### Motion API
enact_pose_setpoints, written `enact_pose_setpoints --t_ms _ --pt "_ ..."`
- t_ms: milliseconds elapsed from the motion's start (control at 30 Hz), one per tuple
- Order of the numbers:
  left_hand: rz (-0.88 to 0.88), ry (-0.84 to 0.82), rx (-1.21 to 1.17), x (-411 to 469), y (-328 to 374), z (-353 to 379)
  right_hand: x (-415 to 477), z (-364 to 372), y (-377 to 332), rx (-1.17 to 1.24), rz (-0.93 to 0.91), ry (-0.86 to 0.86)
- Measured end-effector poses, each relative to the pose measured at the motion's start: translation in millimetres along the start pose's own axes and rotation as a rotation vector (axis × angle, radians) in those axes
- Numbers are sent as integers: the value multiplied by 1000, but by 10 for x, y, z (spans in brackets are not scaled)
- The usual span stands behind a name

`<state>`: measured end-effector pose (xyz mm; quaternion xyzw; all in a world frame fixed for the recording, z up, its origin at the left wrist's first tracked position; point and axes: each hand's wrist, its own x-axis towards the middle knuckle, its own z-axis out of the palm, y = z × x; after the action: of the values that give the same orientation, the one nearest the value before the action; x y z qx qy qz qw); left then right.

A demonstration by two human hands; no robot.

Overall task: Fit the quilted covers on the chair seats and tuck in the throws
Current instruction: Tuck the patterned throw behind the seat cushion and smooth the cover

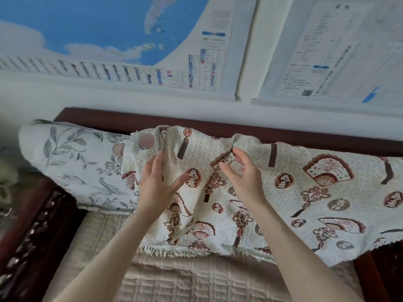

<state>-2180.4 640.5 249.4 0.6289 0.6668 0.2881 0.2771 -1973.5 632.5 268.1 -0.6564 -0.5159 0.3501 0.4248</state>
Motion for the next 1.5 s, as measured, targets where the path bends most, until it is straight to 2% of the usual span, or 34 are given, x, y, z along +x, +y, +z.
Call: enact_pose_setpoints --t_ms 233,500,600,667,767,867,1033,1167,1233,1300,1367,1433,1500 --pt "-83 139 48 237 -215 -229 165 393 -118 -13 -45 -93" --pt "-291 152 17 784 -363 -415 320 886 -332 -227 -92 -200" --pt "-420 49 -233 1047 -479 -575 369 1157 -447 -277 -28 -244" --pt "-486 -72 -399 1176 -550 -710 403 1366 -491 -291 -19 -193" --pt "-479 -243 -501 1324 -625 -962 453 1691 -535 -312 -29 -105" --pt "-411 -217 -591 1484 -790 -1213 496 1900 -593 -364 0 -32" --pt "-446 -69 -727 1619 -1261 -1746 567 2313 -777 -454 -39 2" --pt "-421 -1 -634 1571 -1592 -2069 575 2609 -862 -447 8 -27" --pt "-465 -65 -647 1633 -1702 -2177 581 2688 -879 -506 12 -30" --pt "-589 -235 -620 1707 -1744 -2228 610 2738 -889 -596 0 -44" --pt "-654 -337 -613 1766 -1786 -2252 644 2849 -928 -603 -13 -53" --pt "-634 -368 -631 1823 -1775 -2253 641 2936 -972 -605 -38 -30" --pt "-632 -334 -748 1878 -1788 -2308 623 3045 -1001 -595 -48 -28"
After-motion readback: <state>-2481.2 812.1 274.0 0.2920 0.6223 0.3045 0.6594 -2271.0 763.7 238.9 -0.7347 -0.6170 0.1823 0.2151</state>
